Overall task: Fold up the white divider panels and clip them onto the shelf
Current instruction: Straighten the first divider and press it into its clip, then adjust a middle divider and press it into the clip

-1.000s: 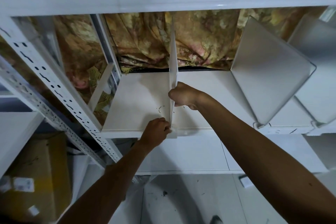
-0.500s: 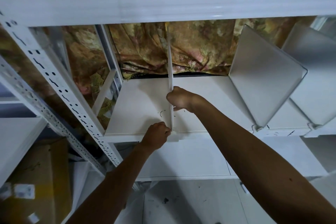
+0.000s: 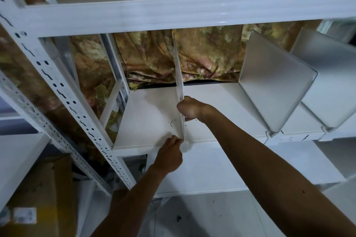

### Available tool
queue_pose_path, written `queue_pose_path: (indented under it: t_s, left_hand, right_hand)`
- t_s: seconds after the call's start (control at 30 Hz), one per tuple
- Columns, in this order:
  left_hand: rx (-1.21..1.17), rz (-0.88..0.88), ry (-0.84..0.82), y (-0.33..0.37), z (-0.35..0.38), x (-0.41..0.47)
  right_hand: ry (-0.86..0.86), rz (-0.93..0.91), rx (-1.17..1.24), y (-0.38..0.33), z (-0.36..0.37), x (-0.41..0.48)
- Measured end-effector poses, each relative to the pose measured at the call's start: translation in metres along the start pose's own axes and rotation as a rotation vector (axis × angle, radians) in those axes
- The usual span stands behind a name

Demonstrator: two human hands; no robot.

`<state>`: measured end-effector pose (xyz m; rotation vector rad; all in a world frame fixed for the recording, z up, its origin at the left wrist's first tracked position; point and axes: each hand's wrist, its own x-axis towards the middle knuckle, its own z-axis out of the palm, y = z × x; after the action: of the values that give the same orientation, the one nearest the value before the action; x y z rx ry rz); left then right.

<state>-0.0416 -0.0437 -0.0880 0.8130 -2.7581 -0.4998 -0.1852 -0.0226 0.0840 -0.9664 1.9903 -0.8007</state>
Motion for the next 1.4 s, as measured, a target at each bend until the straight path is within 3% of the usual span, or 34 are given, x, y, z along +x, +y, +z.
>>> queue_pose_path:
  t_s: [0.27, 0.43, 0.6, 0.73, 0.83, 0.87, 1.03, 1.2, 1.3, 1.4]
  left_hand:
    - [-0.018, -0.07, -0.09, 0.006, -0.006, -0.002]
    - [-0.037, -0.143, -0.153, 0.024, -0.008, -0.007]
    - [0.06, -0.216, -0.188, 0.048, -0.002, -0.009]
    - [0.286, -0.323, -0.239, 0.065, 0.011, -0.008]
    - [0.6, -0.352, -0.466, 0.099, 0.015, -0.003]
    - [0.598, -0.332, -0.534, 0.113, 0.016, 0.001]
    - [0.145, -0.191, -0.518, 0.188, 0.036, 0.03]
    - [-0.03, -0.157, -0.489, 0.24, 0.056, 0.064]
    - [-0.084, -0.148, -0.41, 0.263, 0.061, 0.084]
    - [-0.127, -0.164, -0.32, 0.286, 0.066, 0.099]
  right_hand:
    - [0.032, -0.015, 0.004, 0.009, 0.009, -0.002]
    - [0.091, -0.043, -0.278, 0.027, 0.017, -0.013]
    - [0.012, -0.051, -0.378, 0.062, 0.014, -0.03]
    - [-0.001, 0.02, -0.378, 0.093, -0.012, -0.039]
    - [-0.076, 0.055, -0.38, 0.129, -0.046, -0.049]
    - [-0.093, 0.07, -0.392, 0.142, -0.057, -0.051]
    - [0.001, 0.152, -0.306, 0.201, -0.123, -0.065]
    - [-0.004, 0.218, -0.22, 0.242, -0.192, -0.079]
    - [-0.044, 0.215, -0.275, 0.256, -0.224, -0.085]
    - [0.02, 0.158, -0.38, 0.267, -0.248, -0.089]
